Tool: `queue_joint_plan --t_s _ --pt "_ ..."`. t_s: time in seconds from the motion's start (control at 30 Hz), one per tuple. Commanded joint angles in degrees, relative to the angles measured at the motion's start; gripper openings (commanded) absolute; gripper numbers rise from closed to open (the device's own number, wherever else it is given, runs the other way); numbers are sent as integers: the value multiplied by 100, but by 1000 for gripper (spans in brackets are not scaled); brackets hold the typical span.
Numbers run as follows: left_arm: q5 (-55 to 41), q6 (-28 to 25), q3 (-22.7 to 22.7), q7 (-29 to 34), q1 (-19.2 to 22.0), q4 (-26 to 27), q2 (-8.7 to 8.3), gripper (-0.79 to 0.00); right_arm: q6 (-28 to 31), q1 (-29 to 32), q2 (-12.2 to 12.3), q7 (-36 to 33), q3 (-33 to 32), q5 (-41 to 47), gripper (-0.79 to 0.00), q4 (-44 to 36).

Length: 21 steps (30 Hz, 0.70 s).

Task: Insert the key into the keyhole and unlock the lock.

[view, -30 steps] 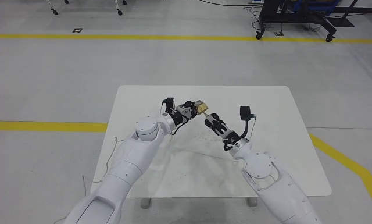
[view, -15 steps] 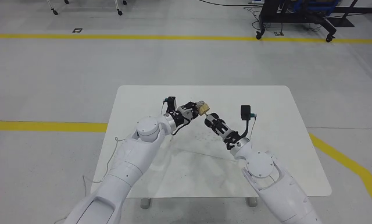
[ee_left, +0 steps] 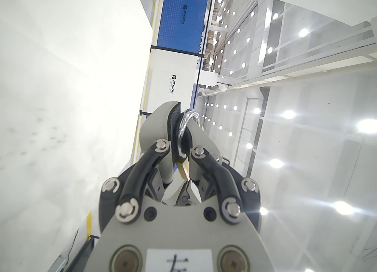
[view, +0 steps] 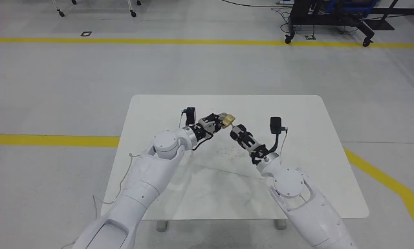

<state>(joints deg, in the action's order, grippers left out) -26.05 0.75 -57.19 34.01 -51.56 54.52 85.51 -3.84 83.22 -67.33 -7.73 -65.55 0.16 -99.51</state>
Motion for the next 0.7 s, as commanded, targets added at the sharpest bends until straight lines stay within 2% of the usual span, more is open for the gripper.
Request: queue_joint_plan --t_s 0.0,0.37,0.67 --pt "89 -36 0 -59 -11 28 -4 -785 -70 -23 0 -147 -21 4 -785 5" --pt "492 -257 11 -180 -105 232 -31 -785 -214 37 19 -585 -281 137 -785 -68" --pt "532 -236 -19 -158 -145 290 -35 -785 -328 0 5 -773 -320 164 -785 -34"
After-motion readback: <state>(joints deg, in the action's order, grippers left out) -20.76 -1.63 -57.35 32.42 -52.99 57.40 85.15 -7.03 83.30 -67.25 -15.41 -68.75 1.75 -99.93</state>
